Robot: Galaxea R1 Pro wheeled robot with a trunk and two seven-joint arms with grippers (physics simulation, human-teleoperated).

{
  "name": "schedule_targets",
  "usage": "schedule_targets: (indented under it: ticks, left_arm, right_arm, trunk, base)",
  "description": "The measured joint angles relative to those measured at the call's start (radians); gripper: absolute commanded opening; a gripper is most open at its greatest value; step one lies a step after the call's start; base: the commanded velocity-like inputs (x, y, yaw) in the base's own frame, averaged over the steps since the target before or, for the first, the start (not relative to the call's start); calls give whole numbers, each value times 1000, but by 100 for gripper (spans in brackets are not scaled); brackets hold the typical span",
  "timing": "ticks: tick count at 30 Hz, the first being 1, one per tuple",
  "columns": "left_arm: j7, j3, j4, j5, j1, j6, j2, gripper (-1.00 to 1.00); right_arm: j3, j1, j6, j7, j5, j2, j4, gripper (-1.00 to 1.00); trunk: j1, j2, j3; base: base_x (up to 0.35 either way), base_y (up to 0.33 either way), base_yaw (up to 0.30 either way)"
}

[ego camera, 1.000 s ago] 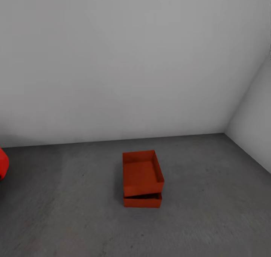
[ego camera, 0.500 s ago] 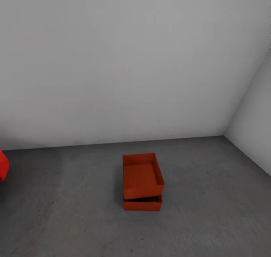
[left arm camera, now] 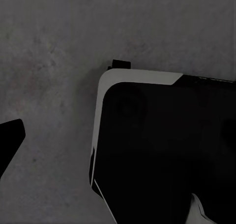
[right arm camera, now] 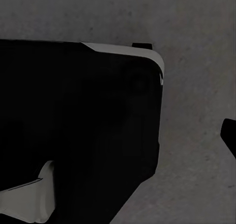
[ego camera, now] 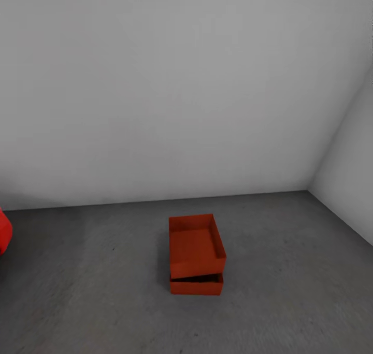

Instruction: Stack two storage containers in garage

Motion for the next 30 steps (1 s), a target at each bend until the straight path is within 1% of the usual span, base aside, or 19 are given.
schedule_targets:
  ticks: [14,30]
  left_arm:
    - [0,0,0,0,0,0,0,100]
    - [0,0,0,0,0,0,0,100]
  right_arm:
    - [0,0,-8,0,-6,-4,0,100]
    - [0,0,-7,0,-6,-3,0,100]
  trunk:
    - [0,0,23]
    - [0,0,49]
  base:
    - [0,0,0]
    - [0,0,0]
